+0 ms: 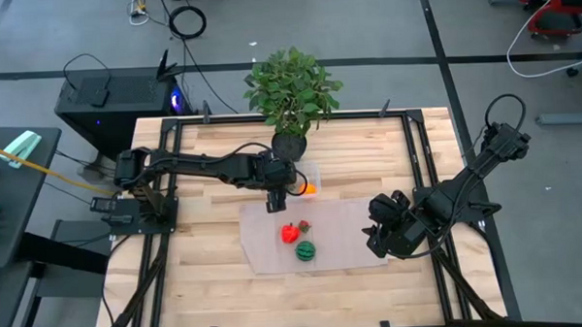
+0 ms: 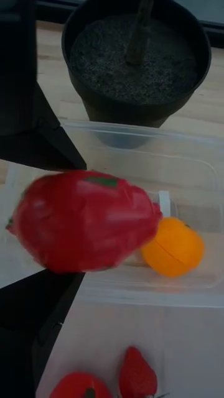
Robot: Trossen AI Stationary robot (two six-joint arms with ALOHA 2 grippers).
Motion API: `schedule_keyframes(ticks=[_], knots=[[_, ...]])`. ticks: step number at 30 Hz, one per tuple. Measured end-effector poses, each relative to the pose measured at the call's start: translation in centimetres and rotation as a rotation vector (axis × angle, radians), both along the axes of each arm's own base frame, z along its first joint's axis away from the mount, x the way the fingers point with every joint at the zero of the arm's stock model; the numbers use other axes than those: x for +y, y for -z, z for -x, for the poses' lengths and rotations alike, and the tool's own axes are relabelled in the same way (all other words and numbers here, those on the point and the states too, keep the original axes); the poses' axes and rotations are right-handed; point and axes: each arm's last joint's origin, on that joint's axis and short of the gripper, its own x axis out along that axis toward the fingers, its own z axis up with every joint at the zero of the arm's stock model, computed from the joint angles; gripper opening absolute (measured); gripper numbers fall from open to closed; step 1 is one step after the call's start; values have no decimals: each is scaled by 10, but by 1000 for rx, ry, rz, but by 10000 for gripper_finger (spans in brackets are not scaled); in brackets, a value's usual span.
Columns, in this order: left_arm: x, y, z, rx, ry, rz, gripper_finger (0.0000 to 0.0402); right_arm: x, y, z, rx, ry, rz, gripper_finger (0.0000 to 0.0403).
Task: Pick and placing Produce into tupperware
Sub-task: Put the dragonfruit into the transparent bin, then put the watermelon into the transparent bin
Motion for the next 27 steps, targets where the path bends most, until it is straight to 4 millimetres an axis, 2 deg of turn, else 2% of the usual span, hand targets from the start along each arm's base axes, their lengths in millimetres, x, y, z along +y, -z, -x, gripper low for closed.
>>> schedule_keyframes(ticks=[8,15,19,27], knots=[[0,0,1,6,-6,3,276,0,0,0,0,0,0,221],[-7,0,0,-11,-35,28,260,0,0,0,0,0,1,221],[-22,0,0,-23,-17,70,249,0,0,0,0,0,0,221],[-67,-9,1,-56,52,99,244,0,0,0,0,0,0,221]])
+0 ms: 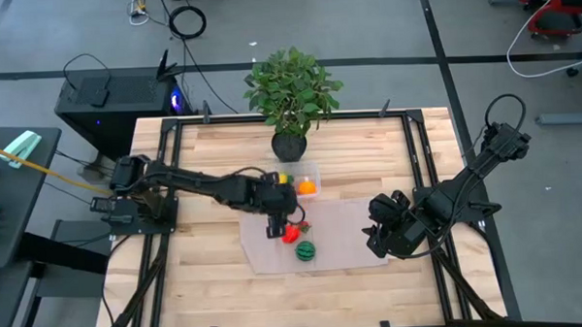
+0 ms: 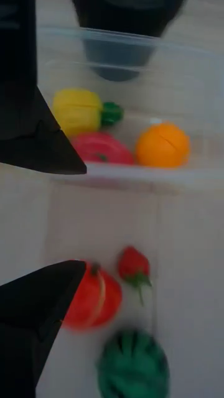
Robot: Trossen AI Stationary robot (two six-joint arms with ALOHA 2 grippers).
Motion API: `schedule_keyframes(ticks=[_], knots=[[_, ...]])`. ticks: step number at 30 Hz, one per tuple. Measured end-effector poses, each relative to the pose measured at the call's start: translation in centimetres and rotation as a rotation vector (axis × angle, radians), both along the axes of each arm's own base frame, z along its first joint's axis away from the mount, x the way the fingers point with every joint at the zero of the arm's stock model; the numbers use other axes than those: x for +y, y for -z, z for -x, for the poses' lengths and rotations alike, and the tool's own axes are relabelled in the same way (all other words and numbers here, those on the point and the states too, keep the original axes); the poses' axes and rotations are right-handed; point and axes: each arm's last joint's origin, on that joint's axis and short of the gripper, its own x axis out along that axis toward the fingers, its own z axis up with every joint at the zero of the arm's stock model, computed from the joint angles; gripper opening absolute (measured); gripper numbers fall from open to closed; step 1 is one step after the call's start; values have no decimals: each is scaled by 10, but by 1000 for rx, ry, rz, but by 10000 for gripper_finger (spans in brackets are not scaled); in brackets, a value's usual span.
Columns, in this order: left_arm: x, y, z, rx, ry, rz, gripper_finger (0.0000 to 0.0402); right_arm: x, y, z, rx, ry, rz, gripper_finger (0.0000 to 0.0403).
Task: Pick and placing Produce into tupperware
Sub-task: Put the watermelon into the transparent bin
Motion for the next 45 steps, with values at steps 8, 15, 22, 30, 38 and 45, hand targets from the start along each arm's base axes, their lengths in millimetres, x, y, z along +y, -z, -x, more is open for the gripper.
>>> schedule_keyframes(ticks=[8,15,22,30,38,45], knots=[[-39,-22,-2,-96,81,-26,244,0,0,0,0,0,0,221],[-68,-21,4,-115,115,11,244,6,-1,-4,-24,-24,-76,221],[-91,-18,13,-106,140,34,245,29,5,-9,-46,-130,-118,221],[-107,-13,26,-68,36,66,243,48,19,-17,-51,-125,-146,221],[-118,-11,35,-48,-12,85,243,71,38,-41,-103,-320,-97,222],[-131,-6,55,56,-24,53,242,77,34,-67,-69,-510,-42,247]])
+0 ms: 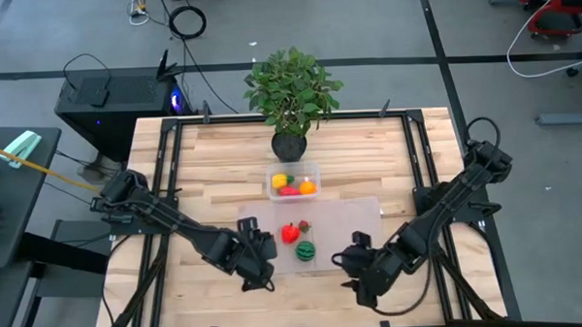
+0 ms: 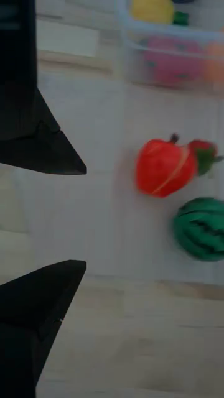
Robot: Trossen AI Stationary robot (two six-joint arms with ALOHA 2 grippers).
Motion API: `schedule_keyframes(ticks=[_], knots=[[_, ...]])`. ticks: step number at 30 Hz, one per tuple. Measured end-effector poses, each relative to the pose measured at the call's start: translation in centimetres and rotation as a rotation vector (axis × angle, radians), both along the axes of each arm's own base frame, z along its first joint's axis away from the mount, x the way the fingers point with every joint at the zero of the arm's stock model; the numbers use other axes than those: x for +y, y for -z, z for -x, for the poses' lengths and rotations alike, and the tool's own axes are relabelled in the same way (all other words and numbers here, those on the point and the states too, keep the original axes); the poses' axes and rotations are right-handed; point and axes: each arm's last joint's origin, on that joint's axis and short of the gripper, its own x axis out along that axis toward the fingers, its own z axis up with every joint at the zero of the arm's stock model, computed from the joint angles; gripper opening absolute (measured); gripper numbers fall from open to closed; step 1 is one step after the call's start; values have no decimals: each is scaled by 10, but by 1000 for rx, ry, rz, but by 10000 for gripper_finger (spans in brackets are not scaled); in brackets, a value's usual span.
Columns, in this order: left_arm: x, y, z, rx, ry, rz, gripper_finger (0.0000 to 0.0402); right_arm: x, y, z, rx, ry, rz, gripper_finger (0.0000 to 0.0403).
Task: Pick and placing Produce into tupperware
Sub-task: Put the watermelon into the transparent bin
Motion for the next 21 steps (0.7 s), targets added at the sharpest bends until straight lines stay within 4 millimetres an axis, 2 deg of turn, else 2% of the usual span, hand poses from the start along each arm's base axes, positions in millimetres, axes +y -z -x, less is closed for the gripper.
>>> schedule_keyframes(ticks=[5,8,13,21], knots=[[-10,1,13,40,39,-61,242,-7,-12,-29,-47,-40,54,278],[-14,2,21,53,53,-121,238,-15,-9,-47,-47,-51,100,295],[-21,3,33,89,62,-169,233,-27,10,-71,1,-87,168,319],[-26,1,42,38,17,-262,233,-40,36,-89,78,-66,197,335]])
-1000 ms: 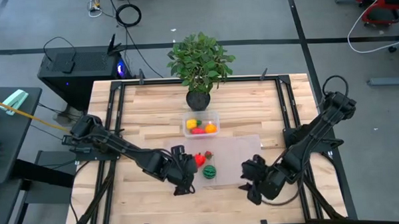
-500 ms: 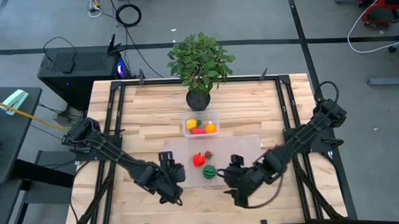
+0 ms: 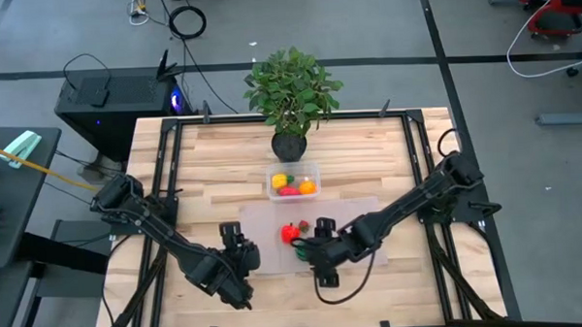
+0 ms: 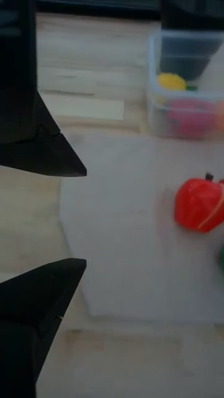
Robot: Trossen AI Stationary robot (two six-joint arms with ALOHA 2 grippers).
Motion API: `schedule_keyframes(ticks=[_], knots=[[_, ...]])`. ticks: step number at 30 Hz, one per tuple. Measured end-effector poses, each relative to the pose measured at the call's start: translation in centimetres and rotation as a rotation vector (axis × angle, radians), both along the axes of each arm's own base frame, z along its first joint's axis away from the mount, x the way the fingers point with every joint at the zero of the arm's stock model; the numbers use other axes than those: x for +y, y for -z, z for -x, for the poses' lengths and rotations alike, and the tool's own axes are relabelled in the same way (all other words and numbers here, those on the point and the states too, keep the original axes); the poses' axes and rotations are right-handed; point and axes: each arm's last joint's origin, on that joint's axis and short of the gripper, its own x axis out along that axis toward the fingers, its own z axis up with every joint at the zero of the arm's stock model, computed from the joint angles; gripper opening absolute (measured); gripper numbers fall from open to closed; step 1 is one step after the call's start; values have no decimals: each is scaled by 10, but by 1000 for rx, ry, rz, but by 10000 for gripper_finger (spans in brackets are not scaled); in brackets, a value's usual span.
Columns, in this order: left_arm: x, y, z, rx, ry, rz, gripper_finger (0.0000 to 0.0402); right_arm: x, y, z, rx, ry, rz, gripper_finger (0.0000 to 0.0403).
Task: Pick and placing Produce into tupperware
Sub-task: Put the watermelon into the transparent bin
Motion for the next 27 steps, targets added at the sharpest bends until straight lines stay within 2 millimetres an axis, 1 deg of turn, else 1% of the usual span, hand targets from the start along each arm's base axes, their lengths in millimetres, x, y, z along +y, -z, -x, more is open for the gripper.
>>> schedule_keyframes(ticks=[3,7,12,16,27], knots=[[0,0,0,-16,-7,-11,231,-4,6,-4,29,-7,-15,335],[1,-1,0,-22,-5,-25,231,-10,8,-7,51,-16,-54,342],[2,-1,1,-12,-6,-50,231,-20,8,-12,50,-17,-44,354],[2,-1,1,-11,-7,-51,231,-27,14,-16,71,-39,-30,367],[3,-1,1,-29,-45,-33,231,-29,27,-23,100,-82,-48,398]])
